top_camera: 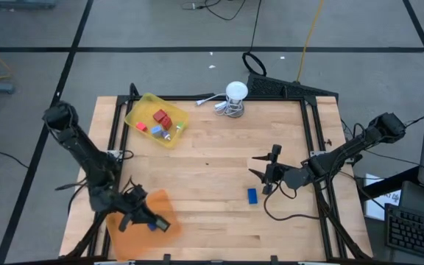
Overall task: Pick & Place Office items
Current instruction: Put the black digital timer into the orange bin
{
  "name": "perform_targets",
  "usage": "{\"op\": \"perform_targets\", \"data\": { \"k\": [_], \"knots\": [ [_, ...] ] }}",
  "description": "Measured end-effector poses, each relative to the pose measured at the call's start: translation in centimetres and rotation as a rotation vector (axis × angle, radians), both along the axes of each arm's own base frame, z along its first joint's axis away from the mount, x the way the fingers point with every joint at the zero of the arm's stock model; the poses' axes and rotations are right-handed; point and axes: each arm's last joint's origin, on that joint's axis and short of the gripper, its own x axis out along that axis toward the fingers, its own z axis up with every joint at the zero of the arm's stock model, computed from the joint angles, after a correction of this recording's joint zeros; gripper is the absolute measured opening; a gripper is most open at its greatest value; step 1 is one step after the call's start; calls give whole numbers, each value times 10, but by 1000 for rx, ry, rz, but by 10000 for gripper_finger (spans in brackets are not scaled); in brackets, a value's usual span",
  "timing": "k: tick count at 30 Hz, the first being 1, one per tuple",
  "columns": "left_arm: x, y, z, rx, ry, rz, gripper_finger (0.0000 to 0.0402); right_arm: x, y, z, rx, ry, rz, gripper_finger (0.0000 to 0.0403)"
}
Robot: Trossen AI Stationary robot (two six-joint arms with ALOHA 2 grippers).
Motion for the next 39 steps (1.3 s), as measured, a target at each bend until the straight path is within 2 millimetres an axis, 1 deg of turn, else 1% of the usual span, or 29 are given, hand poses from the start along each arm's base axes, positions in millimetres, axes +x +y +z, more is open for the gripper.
{"op": "perform_targets", "data": {
  "k": [2, 5, 9, 18, 27, 33, 39],
  "knots": [
    [-9, -3, -7, -19, 76, 9, 70, 0, 0, 0, 0, 0, 0, 201],
    [-19, -2, -20, -34, 203, 72, 89, 0, 0, 0, 0, 0, 0, 201],
    [-26, 0, -28, -56, 273, 148, 96, 0, 0, 0, 1, 0, 0, 201],
    [-25, -3, -23, -121, 233, 159, 91, 0, 0, 0, 1, 0, 1, 201],
    [-27, -3, -26, -105, 284, 106, 92, 0, 0, 0, 1, 0, 1, 201],
    [-26, -2, -25, -109, 255, 152, 92, 0, 0, 0, 2, 0, 1, 201],
    [-26, -2, -25, -95, 249, 150, 92, 0, 0, 0, 2, -1, 1, 201]
  ]
}}
